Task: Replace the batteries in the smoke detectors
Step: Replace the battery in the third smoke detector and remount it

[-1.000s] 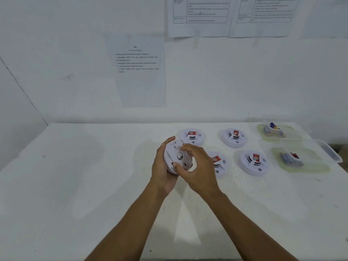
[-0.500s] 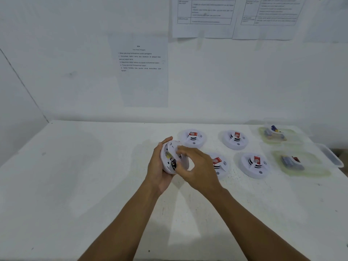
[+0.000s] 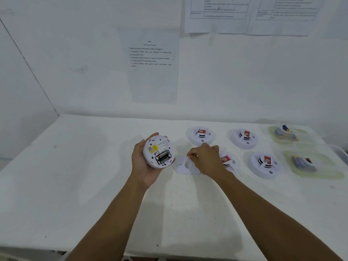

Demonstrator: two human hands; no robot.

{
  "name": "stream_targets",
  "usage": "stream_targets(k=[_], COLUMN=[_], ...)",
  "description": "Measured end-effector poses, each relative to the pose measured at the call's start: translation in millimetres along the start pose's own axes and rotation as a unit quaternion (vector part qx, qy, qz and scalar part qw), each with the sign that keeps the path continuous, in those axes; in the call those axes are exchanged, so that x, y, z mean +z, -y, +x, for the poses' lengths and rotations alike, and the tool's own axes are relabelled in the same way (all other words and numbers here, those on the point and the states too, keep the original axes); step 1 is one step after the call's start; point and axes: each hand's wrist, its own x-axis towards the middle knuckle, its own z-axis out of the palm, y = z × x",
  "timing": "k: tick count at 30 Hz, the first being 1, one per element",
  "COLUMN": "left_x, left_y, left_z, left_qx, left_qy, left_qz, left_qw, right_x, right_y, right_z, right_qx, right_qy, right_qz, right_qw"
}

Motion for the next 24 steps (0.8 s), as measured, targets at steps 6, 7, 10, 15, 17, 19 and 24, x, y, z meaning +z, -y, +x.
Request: stream_targets(k=[6, 7, 10, 15, 17, 19, 24], left_x=[10.5, 13.5, 27.7, 61.5, 73.3, 84.5, 115.2], left_y=[5.5, 7.9, 20.2, 49.5, 61.6, 73.9, 111.6], left_z=[-0.6, -0.5, 1.8, 9.5, 11.9, 13.0, 17.1], left_qx=[-0.025, -0.026, -0.028, -0.046, -0.047, -0.046, -0.035], left_qy=[0.022, 0.029, 0.041, 0.044, 0.052, 0.051, 0.048], left_qz=[-0.017, -0.014, -0.010, 0.017, 0.030, 0.039, 0.069], left_qw=[0.999, 0.999, 0.999, 0.998, 0.997, 0.997, 0.996], right_x=[2.1, -1.7, -20.0, -40.1, -42.1, -48.0, -68.8], right_y=[-1.3, -0.4, 10.8, 30.5, 23.6, 14.6, -12.9], right_z=[-3.9, -6.1, -18.4, -50.6, -58.9, -64.4, -80.9], right_qx=[-0.013, -0.028, -0.065, -0.025, 0.001, 0.020, 0.055], right_qy=[-0.056, -0.088, -0.198, -0.191, -0.200, -0.216, -0.234], right_qz=[0.020, 0.068, 0.174, 0.214, 0.214, 0.211, 0.209], right_qw=[0.998, 0.993, 0.962, 0.958, 0.956, 0.953, 0.948])
